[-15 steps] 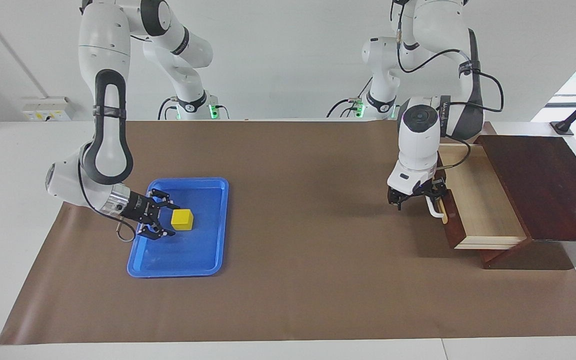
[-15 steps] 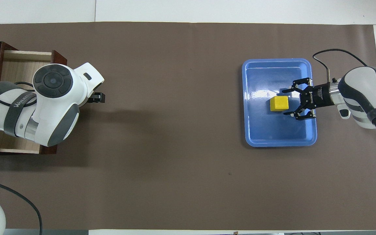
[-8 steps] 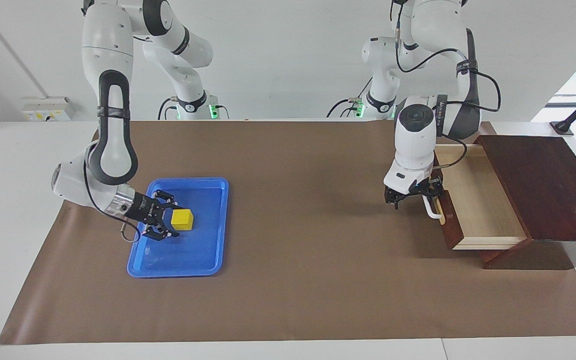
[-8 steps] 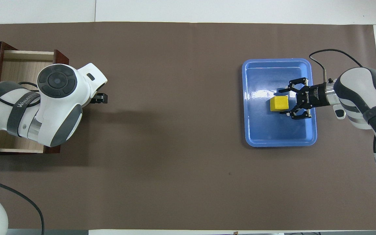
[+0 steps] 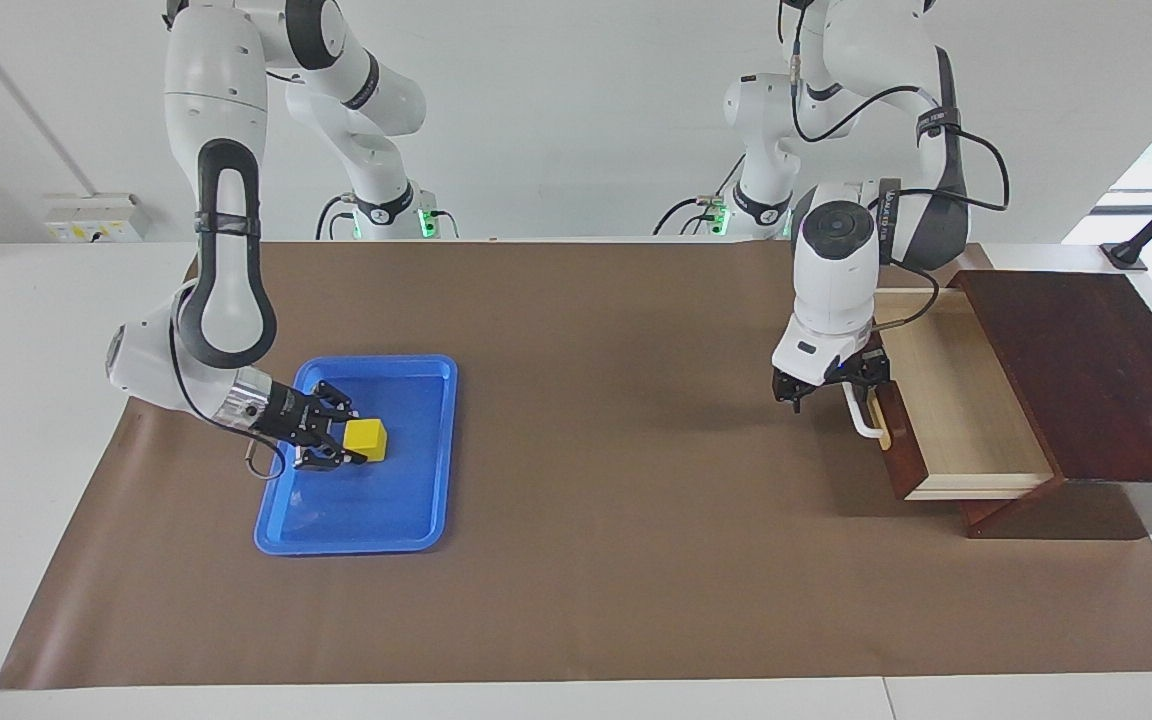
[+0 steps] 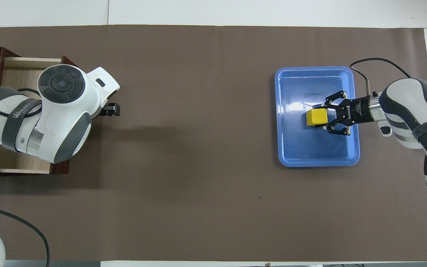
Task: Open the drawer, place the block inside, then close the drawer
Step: 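Lift the yellow cube with the right gripper and carry it toward the table center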
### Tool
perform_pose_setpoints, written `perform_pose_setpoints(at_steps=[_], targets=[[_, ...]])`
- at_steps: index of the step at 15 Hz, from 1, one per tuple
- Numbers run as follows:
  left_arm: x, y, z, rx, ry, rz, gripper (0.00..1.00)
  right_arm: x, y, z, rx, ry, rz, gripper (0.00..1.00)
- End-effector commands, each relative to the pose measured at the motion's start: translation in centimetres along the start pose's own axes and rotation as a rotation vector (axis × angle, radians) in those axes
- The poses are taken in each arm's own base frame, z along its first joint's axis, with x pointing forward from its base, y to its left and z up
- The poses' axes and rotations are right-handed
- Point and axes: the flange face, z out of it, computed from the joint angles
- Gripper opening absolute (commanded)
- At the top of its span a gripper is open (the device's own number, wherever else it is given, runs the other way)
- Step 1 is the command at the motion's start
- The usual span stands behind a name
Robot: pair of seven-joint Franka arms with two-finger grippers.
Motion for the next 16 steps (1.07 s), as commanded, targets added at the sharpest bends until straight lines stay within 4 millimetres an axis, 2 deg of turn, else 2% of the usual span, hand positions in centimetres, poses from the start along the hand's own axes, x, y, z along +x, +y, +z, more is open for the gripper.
perform_pose_setpoints(at_steps=[1, 2, 7, 10, 14, 16], targets=[[1.0, 0.2, -2.2, -0.021, -0.038, -0.036, 1.00, -0.3, 0.7, -0.3, 0.025, -0.010, -0.030, 0.06], [1.1, 0.1, -2.7, -0.042, -0.044, -0.052, 1.00, -0.4, 0.7, -0.2, 0.025, -0.010, -0.031, 0.00], [1.5, -1.5, -5.4, -0.106, -0.111, -0.145, 1.00, -0.6, 0.3, -0.5, 0.036, -0.004, -0.035, 0.00], [1.6, -3.4, -6.2, -0.168, -0.152, -0.287, 1.00, -2.4, -1.6, -1.8, 0.052, -0.014, -0.043, 0.00], [2.0, -3.8, -8.8, -0.197, -0.172, -0.584, 1.00, -8.1, -5.4, -1.9, 0.055, -0.024, 0.001, 0.00], [2.0, -3.7, -9.6, -0.237, -0.200, -0.746, 1.00, -13.1, -8.1, -1.7, 0.001, -0.031, 0.000, 0.00]])
